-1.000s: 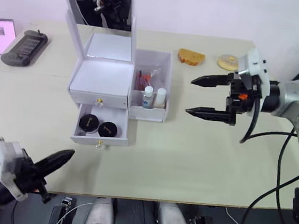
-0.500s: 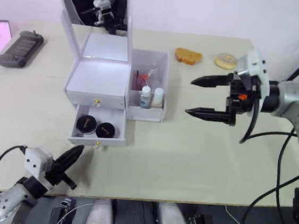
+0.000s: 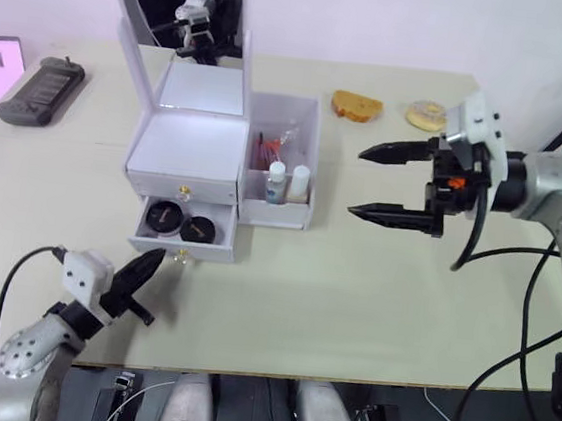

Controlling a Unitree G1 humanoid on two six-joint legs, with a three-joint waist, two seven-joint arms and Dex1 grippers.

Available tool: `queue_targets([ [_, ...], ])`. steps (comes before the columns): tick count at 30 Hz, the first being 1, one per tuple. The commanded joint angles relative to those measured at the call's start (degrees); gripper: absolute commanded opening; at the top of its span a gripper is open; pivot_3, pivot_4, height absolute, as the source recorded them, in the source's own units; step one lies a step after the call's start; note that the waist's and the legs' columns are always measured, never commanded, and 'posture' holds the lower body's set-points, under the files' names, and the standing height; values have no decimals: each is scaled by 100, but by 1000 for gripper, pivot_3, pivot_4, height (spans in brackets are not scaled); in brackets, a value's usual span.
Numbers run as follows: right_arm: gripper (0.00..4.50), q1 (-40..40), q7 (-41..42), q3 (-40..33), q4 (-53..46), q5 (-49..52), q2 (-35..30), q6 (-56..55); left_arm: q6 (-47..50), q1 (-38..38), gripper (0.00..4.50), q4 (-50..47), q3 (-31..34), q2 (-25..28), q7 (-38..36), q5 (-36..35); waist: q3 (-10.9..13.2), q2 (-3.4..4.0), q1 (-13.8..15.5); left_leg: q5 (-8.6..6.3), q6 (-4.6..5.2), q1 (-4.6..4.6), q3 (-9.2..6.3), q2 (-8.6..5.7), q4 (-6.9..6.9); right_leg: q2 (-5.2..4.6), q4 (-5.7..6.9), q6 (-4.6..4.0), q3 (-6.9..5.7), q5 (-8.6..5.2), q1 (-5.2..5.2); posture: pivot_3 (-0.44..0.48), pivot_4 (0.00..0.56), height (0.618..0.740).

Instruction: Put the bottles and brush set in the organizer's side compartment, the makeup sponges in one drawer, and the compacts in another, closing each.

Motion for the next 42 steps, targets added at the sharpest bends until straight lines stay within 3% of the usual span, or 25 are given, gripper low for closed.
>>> queue_targets([
  [1,4500,-88,-37,-227,-216,104,-103,23,-78,-272,23,-39,-99,84,124,84,0,0,-1,0,0,0,1,0,0,-1,0,0,0,0,0,0,150,740],
  [22,4500,221,-373,-476,-608,301,-235,289,-179,-1993,23,1414,-501,312,403,532,0,1,127,1,0,-1,-3,0,0,3,5,4,-2,2,1,0,150,740],
  [31,4500,416,-439,-529,-497,309,-230,284,230,-1909,23,1131,-562,332,244,239,-1,0,150,2,-3,-1,-3,0,0,2,6,4,-3,2,1,0,150,740],
  [34,4500,771,-478,-636,-295,73,-160,-126,709,-1435,23,683,-216,550,-40,-351,-3,-3,126,2,-3,-3,-3,0,-1,2,3,4,-3,2,1,0,150,740],
  [37,4500,1116,-368,-808,4,191,-125,-187,1365,-833,868,245,222,962,-444,-1074,-3,-6,95,2,-2,-2,0,2,-9,2,2,5,-2,2,-2,0,150,740],
  [42,4500,1367,-384,-1012,887,254,63,-156,2150,-191,3481,52,997,1735,-929,-1786,0,-2,114,2,-3,7,-4,4,-6,4,11,1,-4,0,-2,0,150,740],
])
